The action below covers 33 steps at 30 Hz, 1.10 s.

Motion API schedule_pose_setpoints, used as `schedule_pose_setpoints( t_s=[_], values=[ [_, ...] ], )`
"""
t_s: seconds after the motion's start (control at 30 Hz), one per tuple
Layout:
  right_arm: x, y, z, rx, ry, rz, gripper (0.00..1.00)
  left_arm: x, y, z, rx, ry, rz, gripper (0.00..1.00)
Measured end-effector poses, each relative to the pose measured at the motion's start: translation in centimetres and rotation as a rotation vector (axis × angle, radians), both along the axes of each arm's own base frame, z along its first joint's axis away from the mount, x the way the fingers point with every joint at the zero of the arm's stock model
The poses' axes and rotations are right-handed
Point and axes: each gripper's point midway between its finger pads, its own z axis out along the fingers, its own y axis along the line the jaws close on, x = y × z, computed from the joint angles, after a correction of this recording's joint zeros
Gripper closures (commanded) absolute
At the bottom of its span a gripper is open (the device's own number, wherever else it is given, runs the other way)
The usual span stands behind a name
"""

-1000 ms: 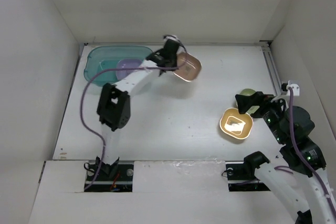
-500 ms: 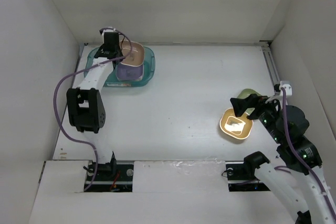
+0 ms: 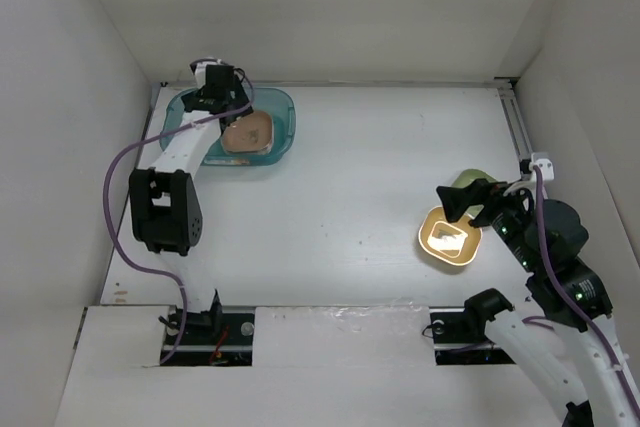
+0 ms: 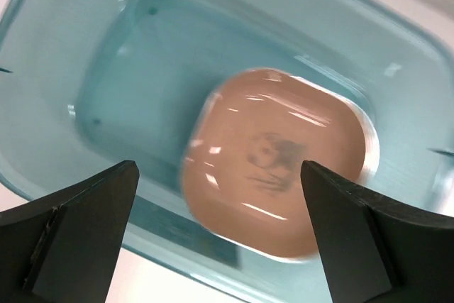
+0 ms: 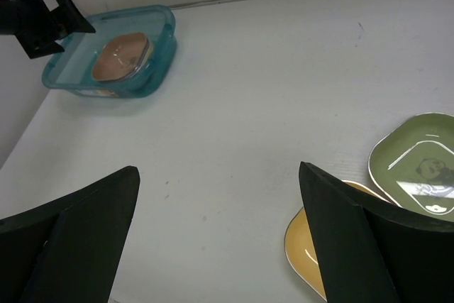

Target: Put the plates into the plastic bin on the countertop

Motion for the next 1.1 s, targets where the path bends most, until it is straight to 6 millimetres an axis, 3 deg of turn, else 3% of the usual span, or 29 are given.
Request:
schedule_pose_setpoints(
  t_s=[0.07,0.13,0.2,0.3,0.4,0.5,0.57,0.67,0.83,0.93,1.1],
  values=[
    [0.2,0.0,-0.1,-0.002,0.004,-0.005,0.0,-0.3,-2.3,1.5,-0.011,-0.031,-0.027,0.01],
    [0.5,-0.1,-0.3,0.003,0.012,-0.021,0.0,-0.6,-7.3,3.3,-0.016,-0.074,-0.103,0.01],
    [0.9,-0.4,-0.8,0.009,0.025,-0.048,0.0,-1.2,-14.9,5.1,-0.034,-0.116,-0.235,0.01],
    [1.0,-1.1,-0.9,0.024,0.03,-0.096,0.0,-4.2,-29.5,5.8,-0.091,-0.145,-0.501,0.01],
    [0.6,-2.5,-0.4,0.046,0.019,-0.165,0.0,-9.3,-41.5,2.9,-0.137,-0.098,-0.733,0.01],
    [-0.5,-4.1,1.1,0.075,-0.009,-0.233,0.0,-13.9,-48.9,-2.1,-0.15,-0.006,-0.891,0.01],
    [-1.5,-5.2,2.4,0.099,-0.046,-0.269,0.0,-16.0,-51.0,-5.2,-0.153,0.061,-0.954,0.04],
    [-3.3,-6.9,4.4,0.138,-0.11,-0.321,0.0,-18.1,-51.5,-9.0,-0.152,0.167,-0.999,0.04],
    [-5.1,-8.8,6.4,0.17,-0.169,-0.38,0.0,-19.9,-50.9,-10.5,-0.161,0.214,-0.996,0.07],
    [-5.2,-8.9,6.3,0.166,-0.166,-0.386,0.0,-22.1,-49.7,-12.0,-0.155,0.265,-0.994,0.1],
    [-4.9,-8.7,5.5,0.151,-0.143,-0.381,0.0,-24.3,-50.2,-12.1,-0.178,0.249,-1.016,0.08]
  ],
)
